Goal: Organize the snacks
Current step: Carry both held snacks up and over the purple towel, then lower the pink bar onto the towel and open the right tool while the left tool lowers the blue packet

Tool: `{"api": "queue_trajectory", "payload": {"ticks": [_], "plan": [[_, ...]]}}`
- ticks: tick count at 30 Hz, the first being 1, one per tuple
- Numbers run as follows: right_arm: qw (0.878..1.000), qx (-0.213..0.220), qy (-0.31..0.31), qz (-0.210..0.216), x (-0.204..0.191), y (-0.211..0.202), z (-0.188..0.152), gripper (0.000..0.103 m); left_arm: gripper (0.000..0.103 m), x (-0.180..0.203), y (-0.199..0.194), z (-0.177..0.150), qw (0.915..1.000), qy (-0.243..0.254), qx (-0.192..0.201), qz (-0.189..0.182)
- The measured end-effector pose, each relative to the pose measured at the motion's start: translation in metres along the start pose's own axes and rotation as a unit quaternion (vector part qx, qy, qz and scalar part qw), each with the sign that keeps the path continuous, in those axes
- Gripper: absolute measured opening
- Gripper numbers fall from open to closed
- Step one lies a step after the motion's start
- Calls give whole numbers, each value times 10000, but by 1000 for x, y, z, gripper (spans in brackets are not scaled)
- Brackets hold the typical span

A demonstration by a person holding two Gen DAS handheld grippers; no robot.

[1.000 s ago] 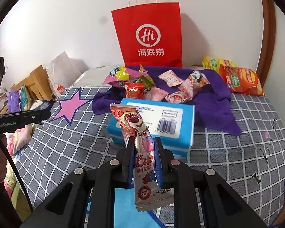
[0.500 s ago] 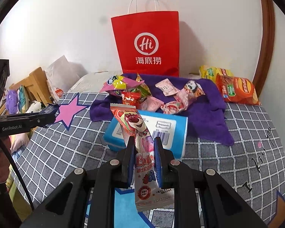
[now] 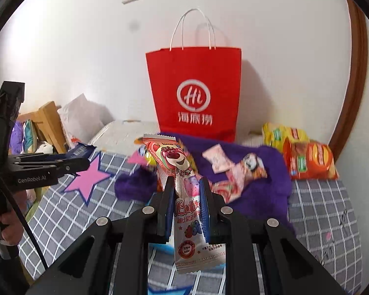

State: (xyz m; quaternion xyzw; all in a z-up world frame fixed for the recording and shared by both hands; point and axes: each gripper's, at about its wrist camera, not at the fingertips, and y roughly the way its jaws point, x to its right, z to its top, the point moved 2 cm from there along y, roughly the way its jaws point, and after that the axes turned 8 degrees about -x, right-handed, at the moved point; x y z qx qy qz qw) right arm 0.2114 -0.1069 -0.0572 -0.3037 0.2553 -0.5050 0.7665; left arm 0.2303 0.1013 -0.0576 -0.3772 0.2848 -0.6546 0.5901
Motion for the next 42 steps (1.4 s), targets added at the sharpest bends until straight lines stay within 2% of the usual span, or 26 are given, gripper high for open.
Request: {"api": "queue_trajectory", "payload": {"ticks": [10, 15, 19, 27, 32, 42], "plan": [[10000, 90, 41, -3, 23, 32, 57, 19, 39, 16, 33, 49, 9999, 112, 53, -12], [9998, 147, -6, 118, 28, 45, 69, 19, 39, 23, 51, 62, 9999, 97, -16, -91], [9998, 60, 25, 197, 36, 64, 70, 19, 39, 27, 66, 69, 9998, 97, -38, -185], [9986, -523, 6, 3, 55, 103, 61, 19, 39, 29, 97, 66, 9987, 75, -335, -381], [9966, -805, 180, -22, 67, 122, 56, 19, 39, 30, 106, 65, 9980, 96, -415, -459], [9937, -1097, 228, -90, 74, 137, 51, 19, 39, 38, 110, 62, 9974, 154, -457, -538]]}}
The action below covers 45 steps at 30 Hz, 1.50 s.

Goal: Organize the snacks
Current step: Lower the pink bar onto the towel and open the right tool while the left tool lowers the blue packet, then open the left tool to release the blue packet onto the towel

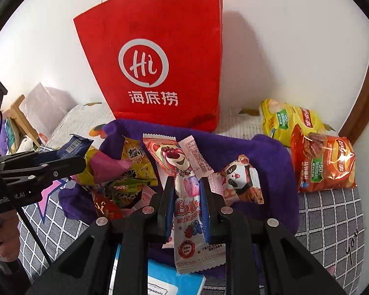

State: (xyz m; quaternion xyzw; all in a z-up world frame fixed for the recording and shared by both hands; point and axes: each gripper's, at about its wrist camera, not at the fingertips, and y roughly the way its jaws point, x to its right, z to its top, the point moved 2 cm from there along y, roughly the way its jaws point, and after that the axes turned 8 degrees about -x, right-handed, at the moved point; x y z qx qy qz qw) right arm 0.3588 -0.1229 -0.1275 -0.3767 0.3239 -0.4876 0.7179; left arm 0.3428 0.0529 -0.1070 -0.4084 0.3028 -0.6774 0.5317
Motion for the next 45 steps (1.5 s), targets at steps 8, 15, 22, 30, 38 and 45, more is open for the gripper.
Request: {"api": "queue_trajectory", "payload": {"ticks": [8, 15, 22, 30, 38, 45], "plan": [[9998, -167, -133, -48, -7, 7, -2, 19, 39, 5, 8, -2, 9999, 54, -115, -90], [9993, -355, -59, -87, -4, 16, -5, 20, 40, 6, 16, -3, 9997, 81, -220, -61], [9982, -593, 101, -48, 1, 26, -7, 20, 41, 8, 19, -2, 9997, 132, -190, -34], [9977, -662, 93, -67, -3, 32, -7, 22, 41, 9, 21, -2, 9996, 197, -123, 153], [9980, -636, 48, -52, -8, 28, -6, 27, 41, 6, 24, -1, 9998, 141, -152, 81], [9993, -355, 112, -40, -4, 10, -2, 39, 41, 7, 26, -2, 9997, 163, -149, 87]]}}
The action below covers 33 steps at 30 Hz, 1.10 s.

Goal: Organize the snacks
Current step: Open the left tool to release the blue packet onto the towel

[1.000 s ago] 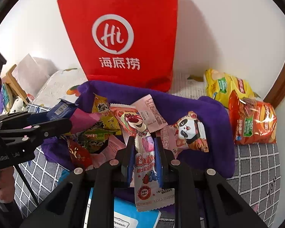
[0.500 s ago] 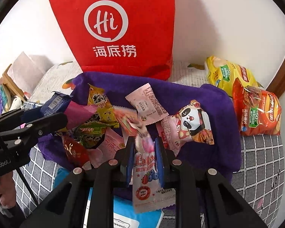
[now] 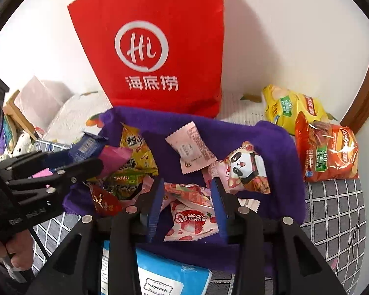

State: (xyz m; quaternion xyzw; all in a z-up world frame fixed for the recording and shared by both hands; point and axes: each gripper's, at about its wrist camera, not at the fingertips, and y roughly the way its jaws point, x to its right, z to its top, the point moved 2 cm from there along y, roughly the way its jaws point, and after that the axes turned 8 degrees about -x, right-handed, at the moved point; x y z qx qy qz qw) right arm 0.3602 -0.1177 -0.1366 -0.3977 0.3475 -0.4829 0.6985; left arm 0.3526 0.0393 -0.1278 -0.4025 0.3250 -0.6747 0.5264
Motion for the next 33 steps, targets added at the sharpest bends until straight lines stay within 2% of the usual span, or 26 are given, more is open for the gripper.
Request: {"api": "queue_trajectory", "payload": {"ticks": [10, 18, 23, 25, 28, 33], "plan": [[10000, -5, 9, 33, 0, -4, 0, 39, 43, 4, 2, 0, 10000, 56, -29, -36], [10000, -14, -48, 47, -4, -5, 0, 39, 49, 5, 3, 0, 9999, 41, -35, -105], [10000, -28, -32, 61, -3, -6, 1, 40, 66, 5, 0, 1, 10000, 44, 22, -1], [10000, -27, -16, 60, -3, -7, 1, 40, 68, 5, -2, 2, 9999, 54, 64, 59], [10000, -10, 4, 63, -3, -8, 1, 40, 75, 4, -7, 3, 9999, -8, 115, 22], [10000, 27, -50, 37, -8, -14, 1, 41, 80, 0, -19, 5, 9995, -131, 284, -11]]}}
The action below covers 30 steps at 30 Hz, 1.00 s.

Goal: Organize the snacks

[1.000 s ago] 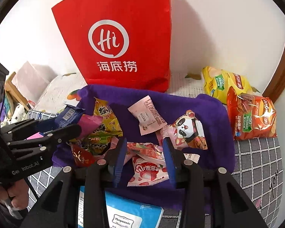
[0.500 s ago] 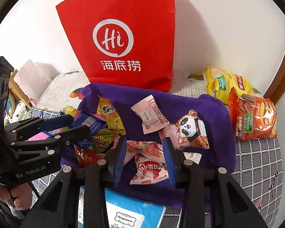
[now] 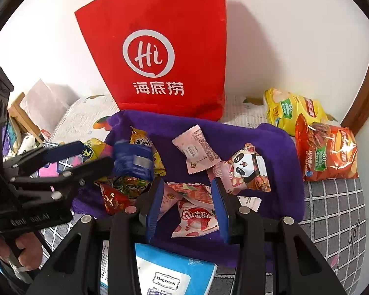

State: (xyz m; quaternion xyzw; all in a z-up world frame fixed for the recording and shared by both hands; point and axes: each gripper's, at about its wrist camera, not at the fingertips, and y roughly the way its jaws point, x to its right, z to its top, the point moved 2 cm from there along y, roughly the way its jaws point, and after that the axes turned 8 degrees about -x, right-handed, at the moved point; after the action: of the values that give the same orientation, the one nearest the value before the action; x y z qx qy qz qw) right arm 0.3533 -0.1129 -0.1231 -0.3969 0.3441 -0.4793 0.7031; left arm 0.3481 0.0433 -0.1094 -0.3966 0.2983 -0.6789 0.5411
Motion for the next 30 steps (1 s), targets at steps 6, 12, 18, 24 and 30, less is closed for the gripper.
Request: {"api": "queue_trajectory", "payload": {"ticks": [6, 12, 18, 24, 30], "plan": [[9995, 263, -83, -178, -5, -20, 1, 54, 85, 0, -9, 1, 10000, -50, -28, -36], [9988, 398, 148, -262, -4, -45, -4, 56, 85, 8, -17, -2, 9999, 65, -98, 93], [9976, 438, 299, -448, -9, -74, -23, 57, 85, 17, -39, -6, 9991, 230, 35, 353], [9956, 336, 419, -767, -14, -103, -53, 57, 85, 29, -77, -20, 9981, 352, 199, 464], [9946, 522, 521, -728, -32, -134, -83, 64, 97, 41, -115, -62, 9968, 419, 436, 525]]}}
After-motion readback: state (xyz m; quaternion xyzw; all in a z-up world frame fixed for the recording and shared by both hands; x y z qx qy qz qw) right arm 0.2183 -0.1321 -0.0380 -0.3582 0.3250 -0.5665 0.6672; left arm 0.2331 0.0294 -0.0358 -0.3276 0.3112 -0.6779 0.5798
